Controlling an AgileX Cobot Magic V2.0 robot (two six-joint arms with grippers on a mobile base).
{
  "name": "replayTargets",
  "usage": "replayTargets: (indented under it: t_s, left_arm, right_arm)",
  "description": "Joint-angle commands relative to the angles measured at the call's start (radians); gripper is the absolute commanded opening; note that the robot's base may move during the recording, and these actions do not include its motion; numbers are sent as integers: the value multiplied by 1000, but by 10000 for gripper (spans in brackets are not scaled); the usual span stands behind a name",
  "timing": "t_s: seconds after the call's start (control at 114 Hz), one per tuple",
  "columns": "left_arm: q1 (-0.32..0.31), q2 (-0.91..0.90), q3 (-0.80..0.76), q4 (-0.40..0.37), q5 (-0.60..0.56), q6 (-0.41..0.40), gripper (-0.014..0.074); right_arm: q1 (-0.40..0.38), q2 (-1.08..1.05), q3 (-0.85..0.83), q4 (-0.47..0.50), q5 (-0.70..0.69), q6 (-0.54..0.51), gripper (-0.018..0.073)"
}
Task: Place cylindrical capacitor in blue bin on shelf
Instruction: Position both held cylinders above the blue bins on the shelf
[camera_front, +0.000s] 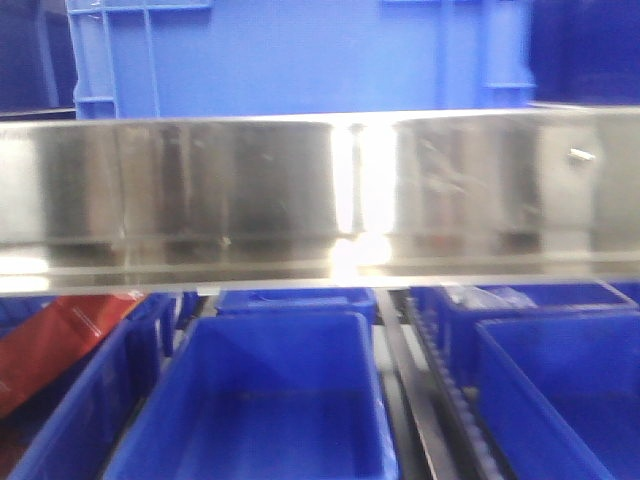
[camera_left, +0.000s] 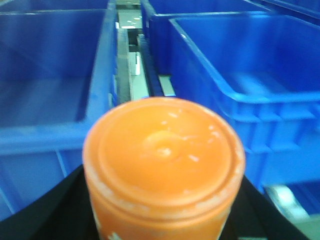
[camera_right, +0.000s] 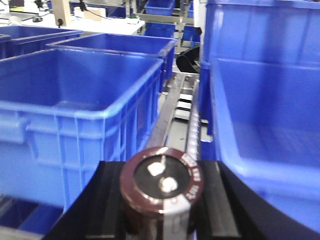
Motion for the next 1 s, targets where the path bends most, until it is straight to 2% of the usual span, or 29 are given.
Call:
replayTargets:
  t_s: [0.0,0.988]
  left_arm:
    - [-6,-5,-2,0,-28,-1,-111]
    - [-6,-5,-2,0,-28,-1,-111]
  right_arm:
    - [1,-1,-3,-7,-23,-2,-162]
    - [1,-1,-3,-7,-23,-2,-162]
